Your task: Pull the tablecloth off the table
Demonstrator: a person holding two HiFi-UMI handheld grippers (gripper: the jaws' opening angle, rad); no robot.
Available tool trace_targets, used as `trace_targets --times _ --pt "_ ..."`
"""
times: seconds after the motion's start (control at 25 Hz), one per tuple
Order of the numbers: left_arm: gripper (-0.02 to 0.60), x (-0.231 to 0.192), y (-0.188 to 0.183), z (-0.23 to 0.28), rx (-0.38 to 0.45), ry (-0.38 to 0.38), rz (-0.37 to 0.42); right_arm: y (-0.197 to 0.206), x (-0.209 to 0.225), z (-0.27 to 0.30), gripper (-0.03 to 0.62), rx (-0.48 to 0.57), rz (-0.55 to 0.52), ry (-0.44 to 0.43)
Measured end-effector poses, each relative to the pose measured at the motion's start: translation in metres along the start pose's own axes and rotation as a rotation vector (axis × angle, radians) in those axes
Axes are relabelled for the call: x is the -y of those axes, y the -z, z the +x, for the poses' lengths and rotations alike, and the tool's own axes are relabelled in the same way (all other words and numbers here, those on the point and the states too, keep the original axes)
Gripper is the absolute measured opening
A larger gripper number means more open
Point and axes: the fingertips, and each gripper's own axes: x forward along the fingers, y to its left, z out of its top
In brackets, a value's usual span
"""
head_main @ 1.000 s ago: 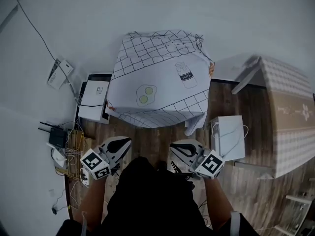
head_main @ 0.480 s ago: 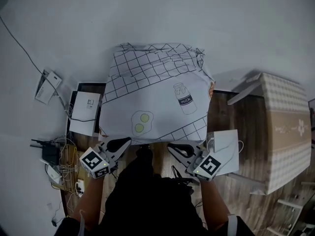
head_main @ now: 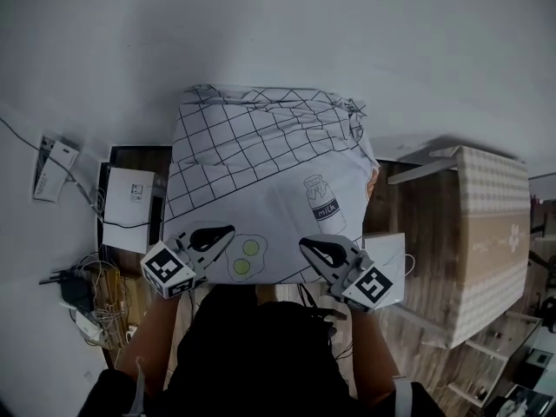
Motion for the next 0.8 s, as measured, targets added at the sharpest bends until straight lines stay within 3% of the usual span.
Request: trace_targets --times 0.2,0.48,0.6,0.8 --pt "0.005 -0.04 -0.006 0.024 0.037 0.025 -0.081 0.014 0.038 0.024 0.02 -0.077 0.02 0.036" --pt "0.005 -0.056 0.011 0.057 -0.025 0.053 -0.06 0.033 0.082 0.038 0.025 -0.102 0.043 0.066" --pt "0.011 -0.061 0.017 0.068 -0.035 0.069 -0.033 0.047 0.097 0.047 0.14 -0.128 0.039 0.025" --pt "0.119 -0.075 0.059 0.084 -0.188 0.022 0.042 0.076 0.116 0.06 0.195 -0.198 -0.004 -0.046"
